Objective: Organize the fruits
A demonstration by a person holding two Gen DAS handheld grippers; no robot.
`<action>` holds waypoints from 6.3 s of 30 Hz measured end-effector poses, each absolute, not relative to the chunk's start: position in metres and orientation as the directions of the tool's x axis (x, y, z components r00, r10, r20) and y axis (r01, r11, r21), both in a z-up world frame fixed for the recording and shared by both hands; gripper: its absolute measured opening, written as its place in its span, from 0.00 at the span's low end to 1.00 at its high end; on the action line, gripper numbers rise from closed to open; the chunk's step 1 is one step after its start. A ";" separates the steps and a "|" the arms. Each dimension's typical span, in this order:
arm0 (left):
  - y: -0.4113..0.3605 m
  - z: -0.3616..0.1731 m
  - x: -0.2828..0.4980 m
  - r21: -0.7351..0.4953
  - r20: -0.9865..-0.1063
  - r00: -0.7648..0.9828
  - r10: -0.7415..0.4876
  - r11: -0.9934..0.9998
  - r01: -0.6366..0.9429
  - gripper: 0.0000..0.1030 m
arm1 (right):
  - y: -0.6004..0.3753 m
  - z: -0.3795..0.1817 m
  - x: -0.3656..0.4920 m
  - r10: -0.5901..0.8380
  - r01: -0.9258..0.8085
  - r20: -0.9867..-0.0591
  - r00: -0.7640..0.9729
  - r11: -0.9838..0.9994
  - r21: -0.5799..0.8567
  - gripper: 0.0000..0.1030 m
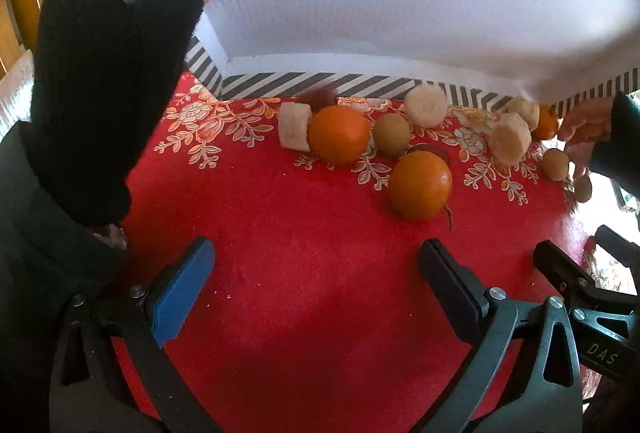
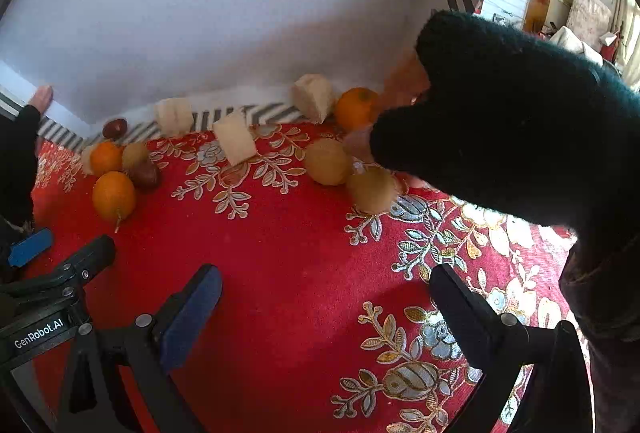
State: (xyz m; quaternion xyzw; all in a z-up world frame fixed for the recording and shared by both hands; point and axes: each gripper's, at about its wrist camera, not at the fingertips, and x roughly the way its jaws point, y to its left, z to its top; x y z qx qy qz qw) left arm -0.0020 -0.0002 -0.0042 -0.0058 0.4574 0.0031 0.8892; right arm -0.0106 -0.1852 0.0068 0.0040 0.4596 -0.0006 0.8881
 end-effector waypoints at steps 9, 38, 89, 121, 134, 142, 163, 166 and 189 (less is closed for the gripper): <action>0.000 -0.005 -0.002 -0.007 -0.813 0.582 0.000 1.000 -0.011 1.00 | -0.185 0.007 -0.011 0.003 0.005 -0.816 0.577 1.000 0.006 1.00; 0.000 -0.004 -0.002 -0.007 -0.813 0.582 0.000 1.000 -0.011 1.00 | -0.185 0.007 -0.011 0.003 0.005 -0.816 0.577 1.000 0.007 1.00; 0.048 0.046 -0.012 -0.041 -0.784 0.619 -0.048 0.999 0.026 0.99 | -0.167 0.042 -0.025 0.179 -0.201 -0.785 0.593 0.977 0.071 1.00; 0.046 0.037 0.013 -0.061 -0.804 0.594 -0.023 0.997 -0.044 0.96 | -0.166 0.036 -0.017 0.167 -0.238 -0.804 0.570 0.971 0.033 1.00; 0.045 0.030 0.022 -0.072 -0.820 0.572 -0.025 0.996 -0.059 0.91 | -0.162 0.033 -0.013 0.172 -0.261 -0.810 0.560 0.965 0.024 1.00; 0.040 0.025 0.034 -0.103 -0.837 0.544 -0.050 0.992 -0.068 0.83 | -0.162 0.032 -0.011 0.175 -0.266 -0.811 0.558 0.964 0.025 1.00; 0.042 0.021 0.026 -0.123 -0.861 0.498 -0.100 0.992 -0.012 0.31 | -0.137 0.037 -0.002 0.296 -0.382 -0.798 0.525 0.920 0.090 0.85; 0.050 0.026 0.016 -0.132 -0.859 0.500 -0.110 0.991 -0.009 0.31 | -0.117 0.037 0.003 0.332 -0.443 -0.796 0.507 0.892 0.090 0.76; 0.104 0.054 -0.009 -0.181 -0.826 0.551 -0.120 0.982 -0.059 0.31 | -0.055 0.026 0.037 0.286 -0.604 -0.847 0.448 0.795 -0.051 0.32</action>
